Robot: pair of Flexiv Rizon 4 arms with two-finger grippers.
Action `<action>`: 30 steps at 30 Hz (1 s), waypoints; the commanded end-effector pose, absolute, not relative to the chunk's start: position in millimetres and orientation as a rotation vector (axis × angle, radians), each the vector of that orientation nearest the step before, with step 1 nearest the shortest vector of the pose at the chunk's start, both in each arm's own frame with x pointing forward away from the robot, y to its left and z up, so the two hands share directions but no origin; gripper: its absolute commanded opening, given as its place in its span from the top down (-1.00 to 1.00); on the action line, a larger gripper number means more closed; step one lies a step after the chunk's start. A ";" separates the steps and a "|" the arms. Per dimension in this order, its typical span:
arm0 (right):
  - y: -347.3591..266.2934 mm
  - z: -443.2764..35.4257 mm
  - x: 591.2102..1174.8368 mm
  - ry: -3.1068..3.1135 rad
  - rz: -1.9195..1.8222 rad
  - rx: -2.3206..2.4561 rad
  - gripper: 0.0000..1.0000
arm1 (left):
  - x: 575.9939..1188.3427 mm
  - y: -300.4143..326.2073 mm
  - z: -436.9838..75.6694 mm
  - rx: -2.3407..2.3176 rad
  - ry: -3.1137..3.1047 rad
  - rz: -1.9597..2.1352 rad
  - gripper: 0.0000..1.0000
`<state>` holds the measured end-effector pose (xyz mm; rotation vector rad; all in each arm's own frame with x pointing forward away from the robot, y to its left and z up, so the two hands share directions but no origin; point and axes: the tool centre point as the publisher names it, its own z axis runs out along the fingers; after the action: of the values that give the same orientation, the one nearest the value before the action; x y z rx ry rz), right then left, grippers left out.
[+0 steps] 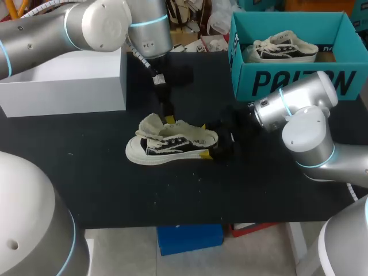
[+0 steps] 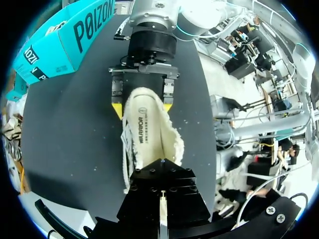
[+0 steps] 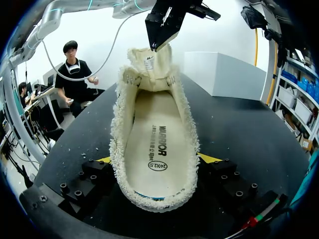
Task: Take the shoe out of the shoebox, open the shoe tongue, remove and reinsert the insole, then place the shoe into the shoebox
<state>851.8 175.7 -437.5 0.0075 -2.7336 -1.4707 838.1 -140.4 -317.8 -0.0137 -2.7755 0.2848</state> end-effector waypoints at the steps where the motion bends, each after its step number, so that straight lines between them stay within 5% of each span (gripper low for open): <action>1: 175.8 -438.7 853.1 -2.735 -1.468 0.005 1.00 | 837.4 -146.8 -330.1 -0.022 -2.767 0.287 1.00; 30: 175.8 -438.7 853.1 -2.735 -1.468 0.005 1.00 | 833.8 -158.7 -355.4 -0.041 -2.681 0.359 1.00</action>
<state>851.8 175.7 -437.5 0.0075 -2.7335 -1.4708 829.8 -164.0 -356.2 -0.0327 -2.6901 0.3342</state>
